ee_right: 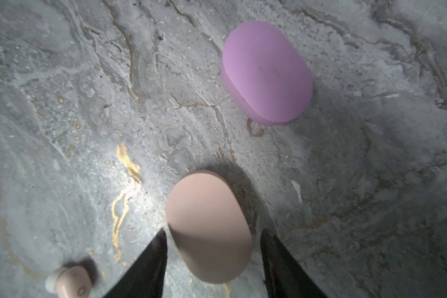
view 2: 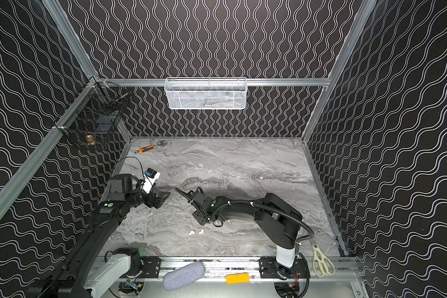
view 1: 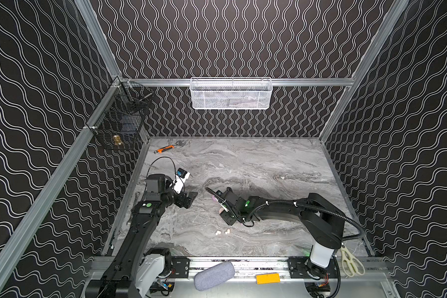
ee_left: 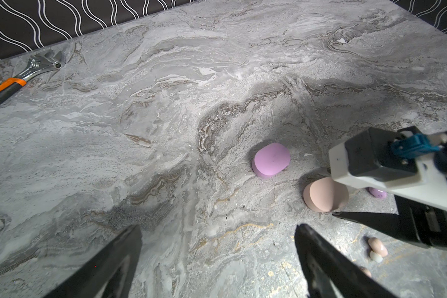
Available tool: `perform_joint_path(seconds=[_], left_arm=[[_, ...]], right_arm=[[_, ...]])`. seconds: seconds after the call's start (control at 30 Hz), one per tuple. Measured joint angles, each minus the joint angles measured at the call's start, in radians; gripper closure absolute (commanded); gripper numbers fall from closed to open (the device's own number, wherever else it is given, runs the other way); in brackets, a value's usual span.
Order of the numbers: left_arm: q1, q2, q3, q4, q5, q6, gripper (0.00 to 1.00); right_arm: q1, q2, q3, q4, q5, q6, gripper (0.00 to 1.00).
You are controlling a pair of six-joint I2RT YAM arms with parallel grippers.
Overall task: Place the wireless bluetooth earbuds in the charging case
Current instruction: 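Lower the right gripper around the peach charging case and close it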
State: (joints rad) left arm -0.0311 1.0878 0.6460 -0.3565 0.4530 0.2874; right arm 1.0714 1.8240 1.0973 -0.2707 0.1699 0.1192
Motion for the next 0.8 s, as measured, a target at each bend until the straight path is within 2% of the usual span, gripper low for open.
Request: perform_joint_path(seconds=[0.3,0.37,0.43,0.8], left_arm=[[0.0,-0.013,0.0,0.0,0.004,0.0,0.03],[0.0,-0.013,0.0,0.0,0.004,0.0,0.03],[0.0,-0.013,0.0,0.0,0.004,0.0,0.02],[0.0,-0.013,0.0,0.0,0.019,0.0,0.02]], right_arm=[[0.0,0.023,0.022,-0.006,-0.004,-0.015,0.47],[0.0,0.026,0.023,-0.006,-0.007,-0.026,0.55],[0.0,0.026,0.023,-0.006,-0.007,-0.026,0.57],[0.0,0.035,0.033,-0.011,-0.012,-0.026,0.5]])
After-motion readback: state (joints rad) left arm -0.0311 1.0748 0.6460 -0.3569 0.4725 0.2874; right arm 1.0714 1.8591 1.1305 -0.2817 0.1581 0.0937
